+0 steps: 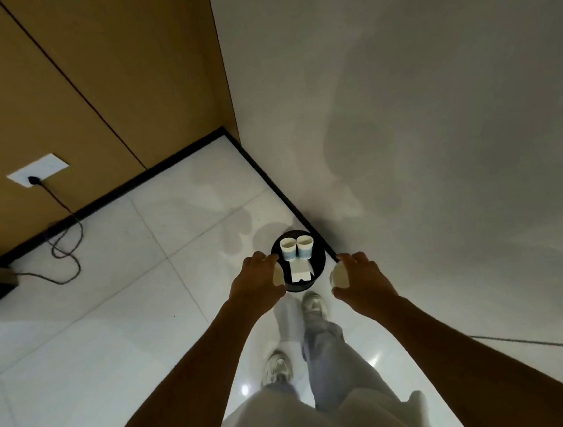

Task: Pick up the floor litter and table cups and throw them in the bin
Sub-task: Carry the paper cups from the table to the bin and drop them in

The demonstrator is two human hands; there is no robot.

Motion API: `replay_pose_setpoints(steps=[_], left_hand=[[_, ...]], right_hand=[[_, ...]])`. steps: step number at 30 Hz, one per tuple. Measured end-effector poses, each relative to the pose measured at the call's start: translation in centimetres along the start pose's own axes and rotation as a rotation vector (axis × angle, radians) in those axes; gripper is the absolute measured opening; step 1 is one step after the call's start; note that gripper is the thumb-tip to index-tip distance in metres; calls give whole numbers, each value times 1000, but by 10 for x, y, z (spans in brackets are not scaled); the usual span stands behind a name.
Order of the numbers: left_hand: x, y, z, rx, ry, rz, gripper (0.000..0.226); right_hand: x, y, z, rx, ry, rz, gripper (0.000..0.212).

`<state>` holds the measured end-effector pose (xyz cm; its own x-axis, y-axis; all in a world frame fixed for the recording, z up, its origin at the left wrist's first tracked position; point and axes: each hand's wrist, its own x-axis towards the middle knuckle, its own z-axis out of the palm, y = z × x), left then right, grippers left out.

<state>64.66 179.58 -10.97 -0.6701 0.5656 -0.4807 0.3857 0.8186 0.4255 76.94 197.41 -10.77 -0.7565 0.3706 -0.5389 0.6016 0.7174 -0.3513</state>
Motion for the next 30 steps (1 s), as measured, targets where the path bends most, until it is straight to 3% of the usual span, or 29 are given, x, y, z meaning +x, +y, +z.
replay_pose_setpoints(steps=[12,22,30], left_hand=[[161,-14,38,-139,0,-150,63],[299,-69,133,-159,63,-116,59],[397,-104,210,-137,-6,-82,65]], right_hand=[[186,23,12,-49,-114,-46,66],[334,56,100,84,-137,68,64],[430,95,175,92,-140,95,68]])
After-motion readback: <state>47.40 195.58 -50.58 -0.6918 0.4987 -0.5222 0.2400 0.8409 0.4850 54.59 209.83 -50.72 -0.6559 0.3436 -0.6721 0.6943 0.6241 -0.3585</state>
